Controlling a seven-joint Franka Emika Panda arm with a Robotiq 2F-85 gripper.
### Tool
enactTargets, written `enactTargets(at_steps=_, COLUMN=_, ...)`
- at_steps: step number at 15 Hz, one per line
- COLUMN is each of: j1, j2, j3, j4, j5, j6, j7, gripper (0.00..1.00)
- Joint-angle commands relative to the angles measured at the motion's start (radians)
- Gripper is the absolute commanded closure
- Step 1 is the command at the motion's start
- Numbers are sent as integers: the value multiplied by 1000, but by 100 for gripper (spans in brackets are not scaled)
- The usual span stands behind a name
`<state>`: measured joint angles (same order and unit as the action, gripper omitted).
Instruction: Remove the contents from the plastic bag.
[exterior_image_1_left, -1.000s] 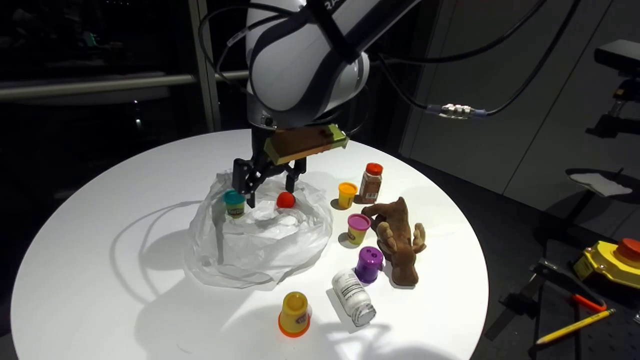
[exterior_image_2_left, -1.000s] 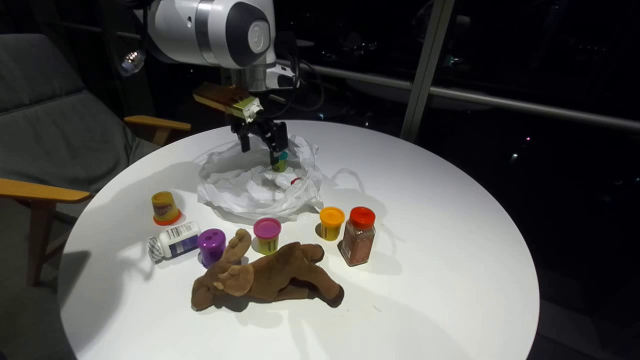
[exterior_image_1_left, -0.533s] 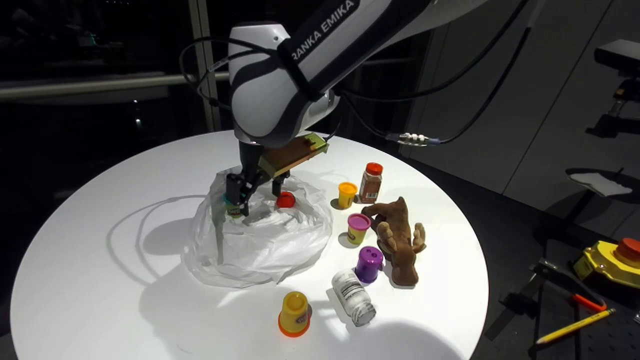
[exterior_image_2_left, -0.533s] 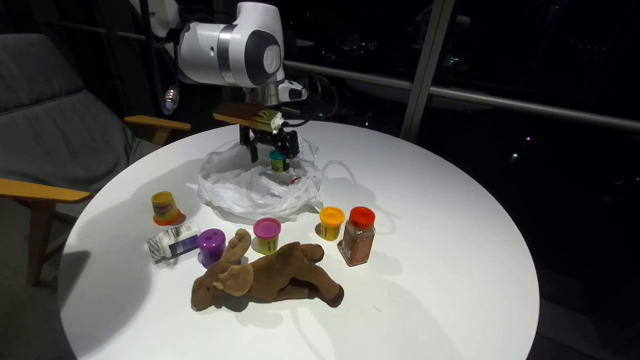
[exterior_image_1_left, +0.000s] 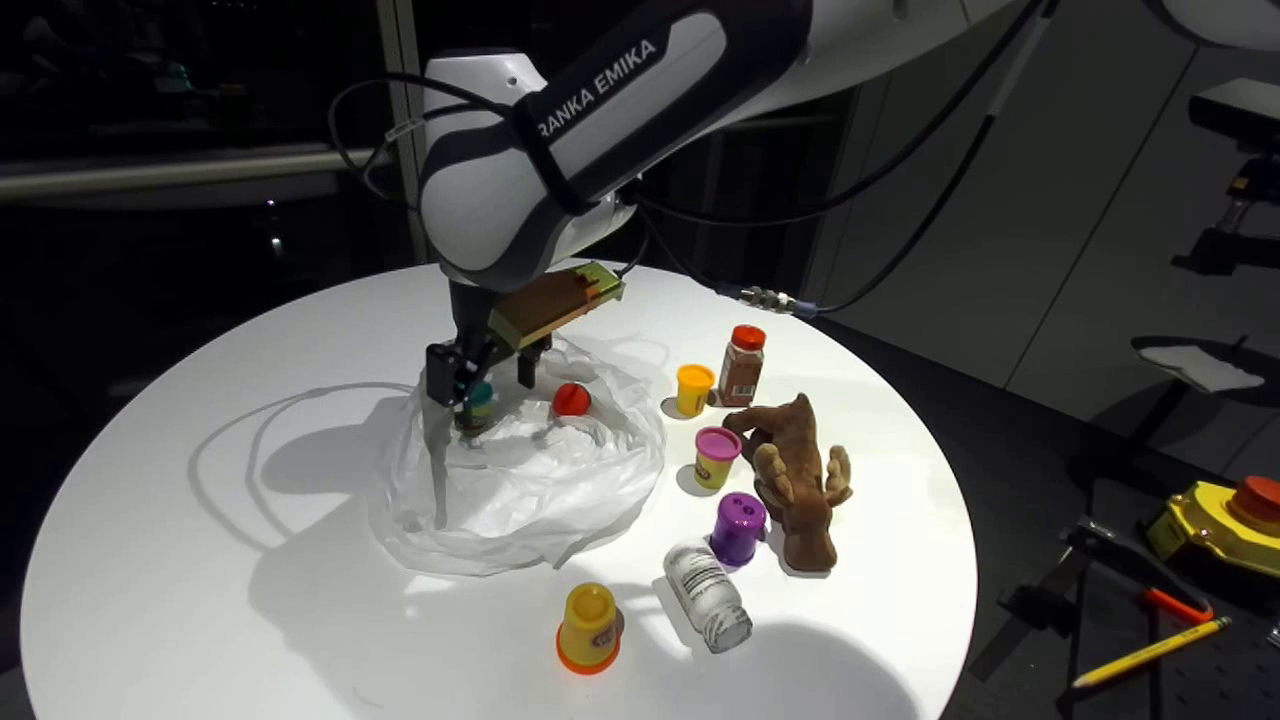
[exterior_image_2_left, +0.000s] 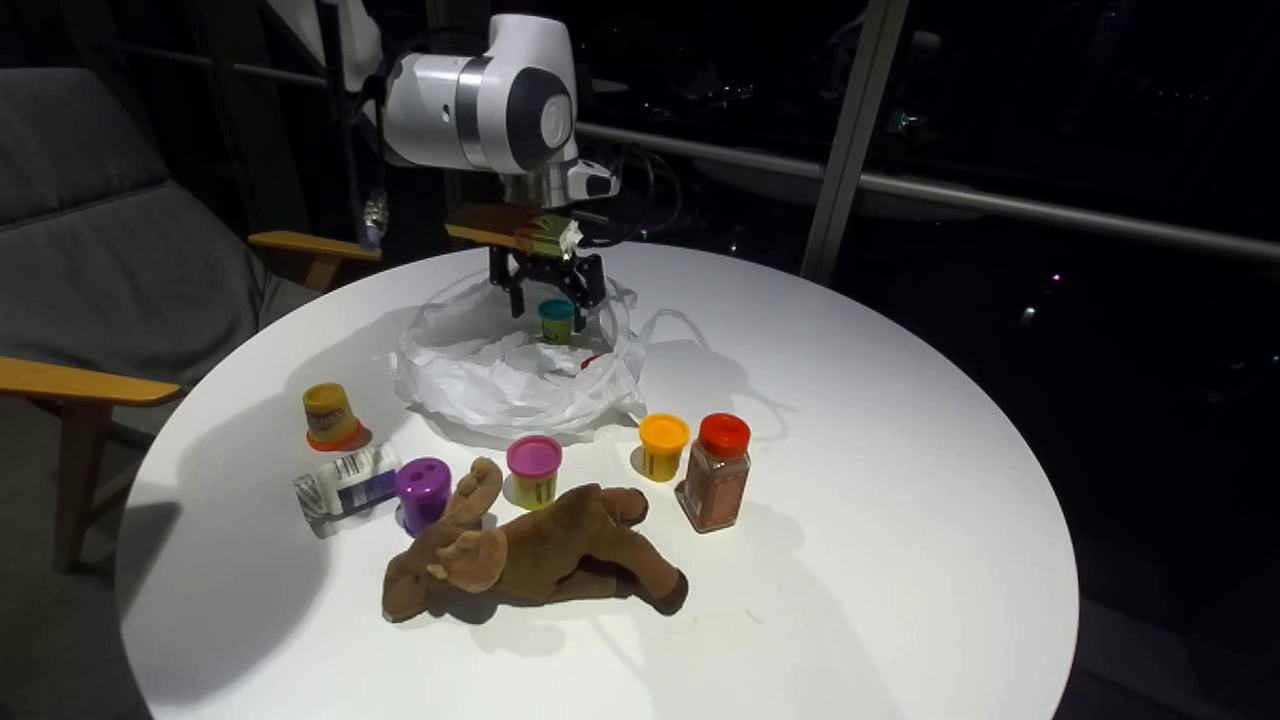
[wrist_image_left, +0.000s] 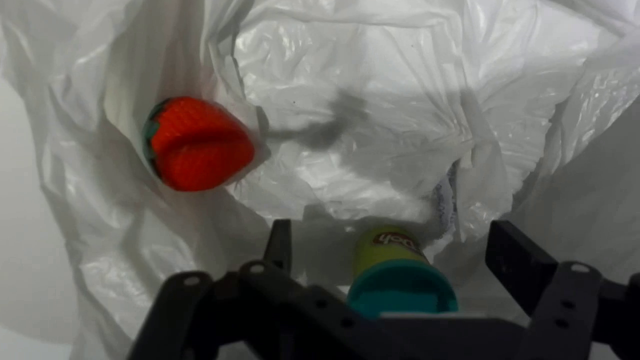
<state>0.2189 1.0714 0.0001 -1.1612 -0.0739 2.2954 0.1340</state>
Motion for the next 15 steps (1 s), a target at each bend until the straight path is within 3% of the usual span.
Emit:
enactTargets(at_steps=1, j1=-10, j2=76, j3=17, j4=147, j5=7, j6=-71, j7=-26, gripper=0)
enactTargets(at_steps=9, j1=0, j2=181, j3=16, j4=319, j5=9, j6=-116, j7=-14, gripper=0)
enactTargets(at_steps=10, j1=1, j2=185, j3=15, j4=328, j5=9, j6=-121, j7=-13, gripper=25)
enactTargets(at_steps=11, j1=1, j2=192, j3=15, j4=339, j5=8, j6=-129, j7=-14, gripper=27)
enactTargets(at_steps=15, j1=10, j2=208, j3=9, j4=374, j5=4, j6=-153, j7=-6, gripper=58)
